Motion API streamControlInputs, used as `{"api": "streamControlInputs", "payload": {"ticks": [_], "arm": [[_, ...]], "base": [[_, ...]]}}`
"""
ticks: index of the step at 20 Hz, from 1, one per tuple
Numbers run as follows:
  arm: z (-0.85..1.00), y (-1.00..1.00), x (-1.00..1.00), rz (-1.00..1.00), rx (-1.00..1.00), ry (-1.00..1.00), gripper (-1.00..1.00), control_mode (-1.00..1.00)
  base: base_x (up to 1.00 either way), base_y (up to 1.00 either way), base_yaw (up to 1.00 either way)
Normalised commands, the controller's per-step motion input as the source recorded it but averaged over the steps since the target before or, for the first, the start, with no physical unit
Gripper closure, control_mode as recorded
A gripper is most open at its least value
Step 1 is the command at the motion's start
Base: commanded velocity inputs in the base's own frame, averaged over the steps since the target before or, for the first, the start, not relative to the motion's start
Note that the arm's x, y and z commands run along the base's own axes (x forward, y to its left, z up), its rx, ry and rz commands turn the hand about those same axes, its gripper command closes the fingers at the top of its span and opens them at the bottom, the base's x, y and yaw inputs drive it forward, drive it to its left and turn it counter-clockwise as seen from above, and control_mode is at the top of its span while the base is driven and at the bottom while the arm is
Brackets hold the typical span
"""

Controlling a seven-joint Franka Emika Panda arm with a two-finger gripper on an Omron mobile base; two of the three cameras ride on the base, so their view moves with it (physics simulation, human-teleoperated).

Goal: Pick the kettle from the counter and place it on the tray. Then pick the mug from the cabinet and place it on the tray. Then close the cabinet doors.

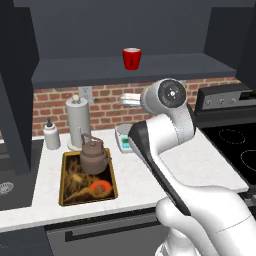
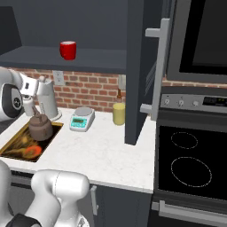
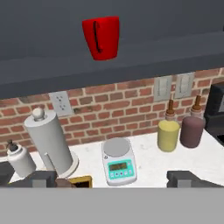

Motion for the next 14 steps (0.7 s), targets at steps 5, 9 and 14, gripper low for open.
{"api": "streamControlInputs", "payload": {"ticks": [5,9,14], "arm": [[0.71,-0.06,0.00,0.00,-0.01,-0.25,-1.00,-1.00],[0.14,0.00,0.00,0.00,0.00,-0.02,-1.00,-1.00],[0.00,0.00,0.00,0.00,0.00,0.00,-1.00,-1.00]], "base": [[0.00,0.00,0.00],[0.00,0.00,0.00],[0.00,0.00,0.00]]}}
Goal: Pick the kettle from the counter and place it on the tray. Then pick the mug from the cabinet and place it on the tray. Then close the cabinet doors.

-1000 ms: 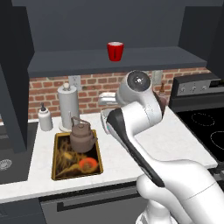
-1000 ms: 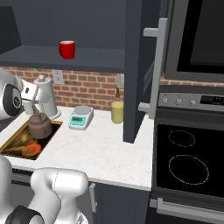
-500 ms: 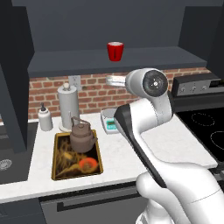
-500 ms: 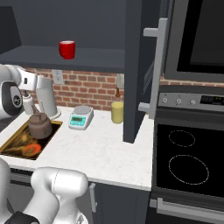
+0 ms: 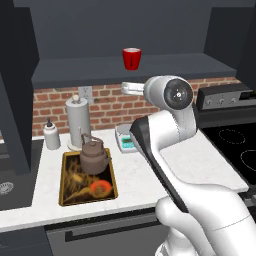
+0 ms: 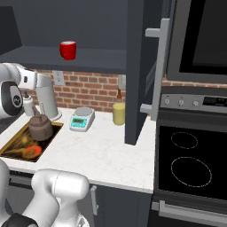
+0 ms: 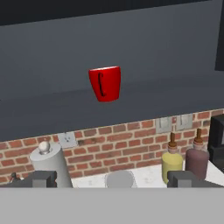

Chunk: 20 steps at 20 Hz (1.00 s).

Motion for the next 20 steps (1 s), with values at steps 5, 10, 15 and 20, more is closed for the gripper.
{"api": "streamControlInputs", "payload": {"ticks": [5,10,15,20], "arm": [[0.02,0.00,0.00,-0.01,0.00,0.00,-1.00,-1.00],[0.18,0.00,0.04,0.00,0.00,0.00,-1.00,-1.00],[0.24,0.00,0.15,0.00,0.00,0.00,-1.00,-1.00],[0.29,-0.01,0.24,0.00,0.00,0.00,-1.00,-1.00]], "base": [[0.00,0.00,0.00],[0.00,0.00,0.00],[0.00,0.00,0.00],[0.00,0.00,0.00]]}}
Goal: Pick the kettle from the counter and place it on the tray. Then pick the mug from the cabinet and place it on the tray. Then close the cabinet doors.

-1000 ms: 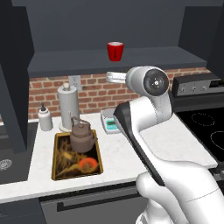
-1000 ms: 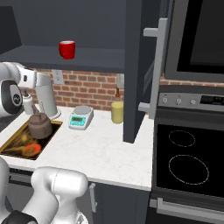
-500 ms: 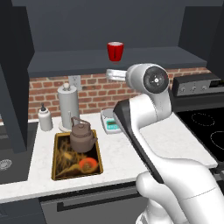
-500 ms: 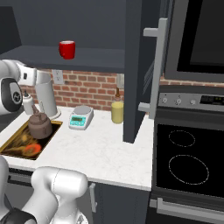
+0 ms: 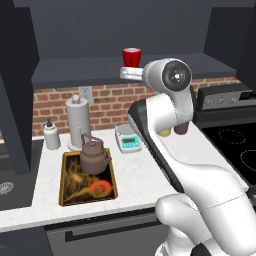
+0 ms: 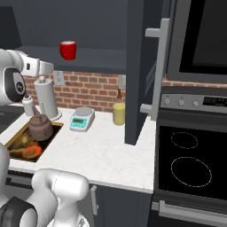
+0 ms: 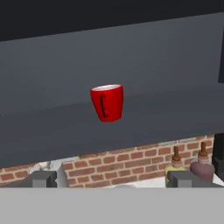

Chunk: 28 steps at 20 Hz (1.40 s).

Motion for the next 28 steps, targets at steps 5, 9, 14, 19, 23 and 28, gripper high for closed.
{"api": "streamControlInputs", "payload": {"ticks": [5,9,14,19,23,28], "arm": [[0.14,-0.02,0.30,0.00,0.00,0.00,-1.00,-1.00],[0.08,0.00,0.30,-0.02,0.00,0.00,-1.00,-1.00],[0.03,0.00,0.43,-0.05,0.00,0.00,-1.00,-1.00],[0.00,0.00,0.38,-0.04,0.00,0.00,-1.00,-1.00],[0.00,0.01,0.45,-0.01,0.00,0.00,-1.00,-1.00],[-0.02,0.01,0.45,0.00,0.00,-0.03,-1.00,-1.00]], "base": [[0.00,0.00,0.00],[0.00,0.00,0.00],[0.00,0.00,0.00],[0.00,0.00,0.00],[0.00,0.00,0.00],[0.00,0.00,0.00]]}}
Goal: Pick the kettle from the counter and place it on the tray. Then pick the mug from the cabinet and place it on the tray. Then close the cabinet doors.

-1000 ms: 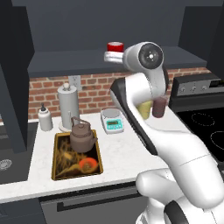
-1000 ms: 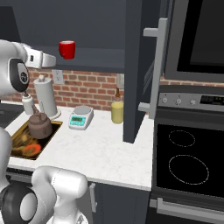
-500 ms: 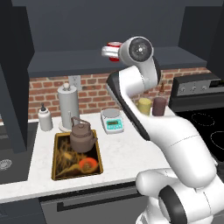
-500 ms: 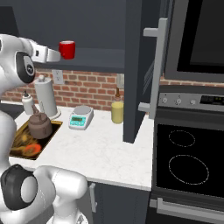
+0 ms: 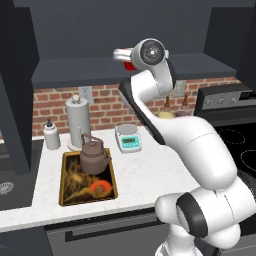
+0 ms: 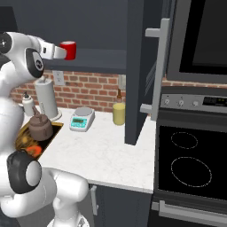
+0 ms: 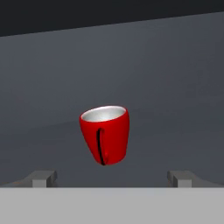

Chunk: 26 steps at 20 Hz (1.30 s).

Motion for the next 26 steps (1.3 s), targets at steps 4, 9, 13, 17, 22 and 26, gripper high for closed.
{"api": "streamControlInputs", "payload": {"ticks": [4,9,13,17,22,26], "arm": [[-0.06,0.00,0.42,0.00,0.00,-0.03,-1.00,-1.00],[-0.12,0.01,0.38,0.00,0.00,0.00,-1.00,-1.00],[-0.16,0.10,0.32,0.00,0.00,0.00,-1.00,-1.00],[-0.12,0.04,0.26,0.00,0.00,0.00,-1.00,-1.00],[-0.02,0.00,0.15,0.00,0.00,-0.02,-1.00,-1.00],[0.00,-0.05,0.07,0.00,0.00,-0.02,-1.00,-1.00]], "base": [[0.00,0.00,0.00],[0.00,0.00,0.00],[0.00,0.00,0.00],[0.00,0.00,0.00],[0.00,0.00,0.00],[0.00,0.00,0.00]]}}
